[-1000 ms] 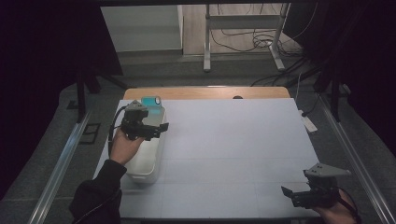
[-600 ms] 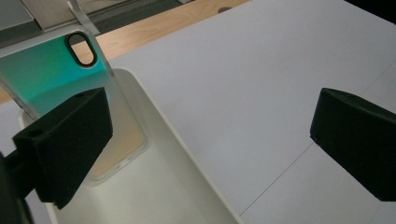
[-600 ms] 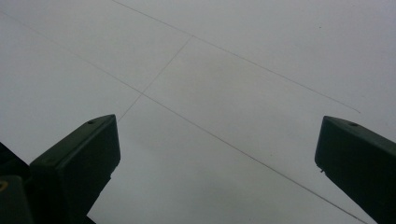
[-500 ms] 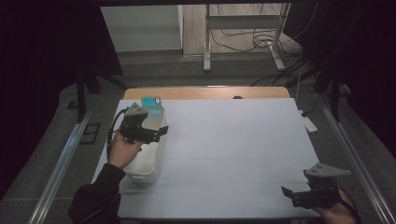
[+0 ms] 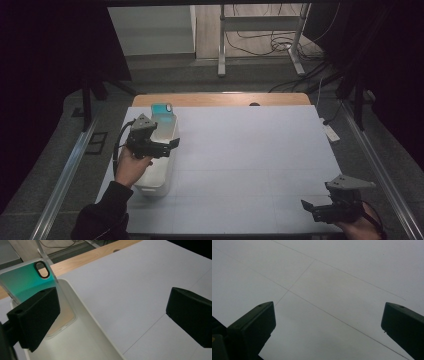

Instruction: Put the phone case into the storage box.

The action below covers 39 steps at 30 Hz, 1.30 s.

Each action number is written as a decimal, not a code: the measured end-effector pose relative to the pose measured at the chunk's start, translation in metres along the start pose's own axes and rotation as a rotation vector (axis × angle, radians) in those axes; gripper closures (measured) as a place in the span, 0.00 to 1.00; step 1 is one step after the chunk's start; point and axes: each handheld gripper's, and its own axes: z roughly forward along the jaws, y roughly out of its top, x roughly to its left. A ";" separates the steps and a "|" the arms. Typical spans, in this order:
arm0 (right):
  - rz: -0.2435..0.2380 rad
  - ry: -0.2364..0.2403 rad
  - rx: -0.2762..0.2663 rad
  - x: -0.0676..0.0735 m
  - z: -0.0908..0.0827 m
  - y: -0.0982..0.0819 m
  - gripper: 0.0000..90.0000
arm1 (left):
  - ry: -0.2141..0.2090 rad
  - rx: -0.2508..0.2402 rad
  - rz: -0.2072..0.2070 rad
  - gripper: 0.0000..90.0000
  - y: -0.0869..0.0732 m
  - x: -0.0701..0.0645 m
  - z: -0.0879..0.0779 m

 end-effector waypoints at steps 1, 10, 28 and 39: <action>0.000 0.000 0.000 0.000 0.000 0.000 0.00 | 0.000 0.000 0.000 0.00 0.000 0.000 0.000; 0.000 0.001 -0.001 0.000 0.000 0.000 0.00 | -0.014 0.010 -0.001 0.00 -0.007 -0.006 -0.002; -0.006 0.004 0.001 0.000 0.000 0.000 0.00 | -0.040 0.004 -0.023 0.00 -0.020 -0.015 -0.011; -0.013 0.004 0.002 0.001 0.000 0.000 0.00 | -0.042 -0.011 -0.003 0.00 -0.023 -0.021 -0.018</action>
